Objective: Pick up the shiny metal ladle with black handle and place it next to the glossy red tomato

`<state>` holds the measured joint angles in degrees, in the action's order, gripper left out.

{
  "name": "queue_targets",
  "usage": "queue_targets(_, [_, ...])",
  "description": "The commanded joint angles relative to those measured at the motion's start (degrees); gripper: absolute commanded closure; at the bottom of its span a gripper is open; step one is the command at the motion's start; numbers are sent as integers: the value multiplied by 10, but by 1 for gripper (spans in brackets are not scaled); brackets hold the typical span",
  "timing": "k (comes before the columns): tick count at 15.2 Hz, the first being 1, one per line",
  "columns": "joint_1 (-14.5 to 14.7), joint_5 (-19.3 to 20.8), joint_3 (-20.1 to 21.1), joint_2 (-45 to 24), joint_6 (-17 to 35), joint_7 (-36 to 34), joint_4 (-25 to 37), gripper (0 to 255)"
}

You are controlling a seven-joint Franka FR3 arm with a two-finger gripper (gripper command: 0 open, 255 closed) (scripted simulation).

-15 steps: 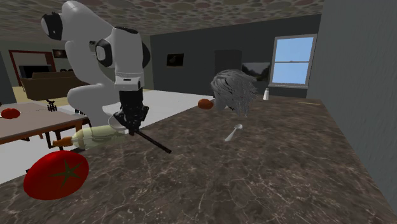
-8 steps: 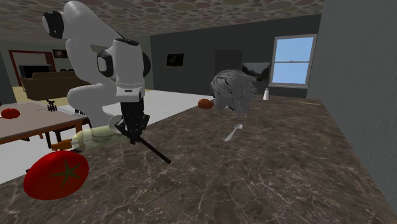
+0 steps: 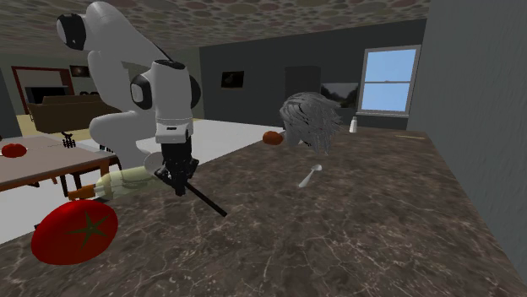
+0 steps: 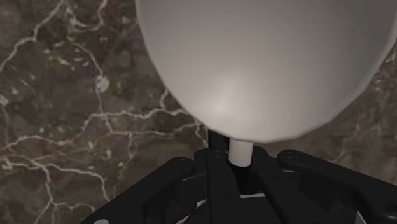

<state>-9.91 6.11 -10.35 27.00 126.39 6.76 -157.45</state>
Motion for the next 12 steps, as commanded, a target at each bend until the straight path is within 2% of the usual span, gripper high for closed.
queue_targets(1, [0, 0, 0, -2, -1, 0, -2, 255])
queue_targets(2, [0, 0, 0, -2, -1, 0, -2, 255])
queue_targets(3, [0, 0, 0, -1, -1, 0, -2, 0])
queue_targets(8, [0, 0, 0, -2, -1, 0, -2, 0])
queue_targets(12, [1, -4, 7, 37, -89, -1, 48, 0])
